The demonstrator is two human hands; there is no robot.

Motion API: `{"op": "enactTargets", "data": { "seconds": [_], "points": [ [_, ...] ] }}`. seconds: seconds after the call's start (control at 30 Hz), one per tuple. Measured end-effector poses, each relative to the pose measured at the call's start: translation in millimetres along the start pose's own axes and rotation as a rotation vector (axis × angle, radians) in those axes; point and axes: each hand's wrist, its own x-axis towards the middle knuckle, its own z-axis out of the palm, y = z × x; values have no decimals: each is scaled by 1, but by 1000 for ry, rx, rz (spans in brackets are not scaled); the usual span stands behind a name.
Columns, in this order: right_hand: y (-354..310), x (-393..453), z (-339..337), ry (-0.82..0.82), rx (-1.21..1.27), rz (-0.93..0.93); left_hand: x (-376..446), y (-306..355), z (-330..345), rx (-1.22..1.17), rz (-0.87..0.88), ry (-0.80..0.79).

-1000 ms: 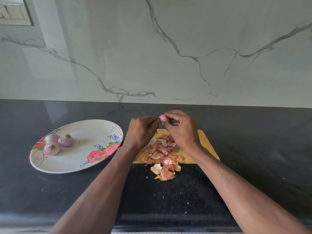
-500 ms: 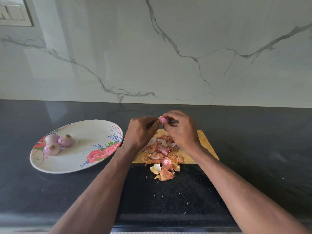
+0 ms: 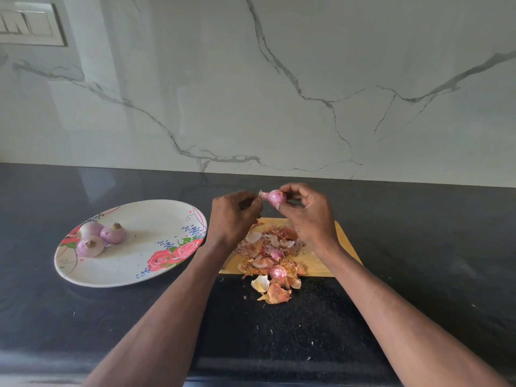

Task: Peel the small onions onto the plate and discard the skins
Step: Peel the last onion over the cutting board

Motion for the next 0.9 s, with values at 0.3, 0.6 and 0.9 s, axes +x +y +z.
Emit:
{"op": "enactTargets", "data": {
  "seconds": [0.3, 0.6, 0.9],
  "points": [
    [-4, 7, -1, -15, 504, 323, 1, 0, 0, 53, -51, -10],
    [-7, 7, -2, -36, 697, 430, 3, -6, 1, 164, -67, -60],
    [-1, 9, 0, 7, 580, 399, 5, -1, 0, 131, -25, -16]
  ]
}}
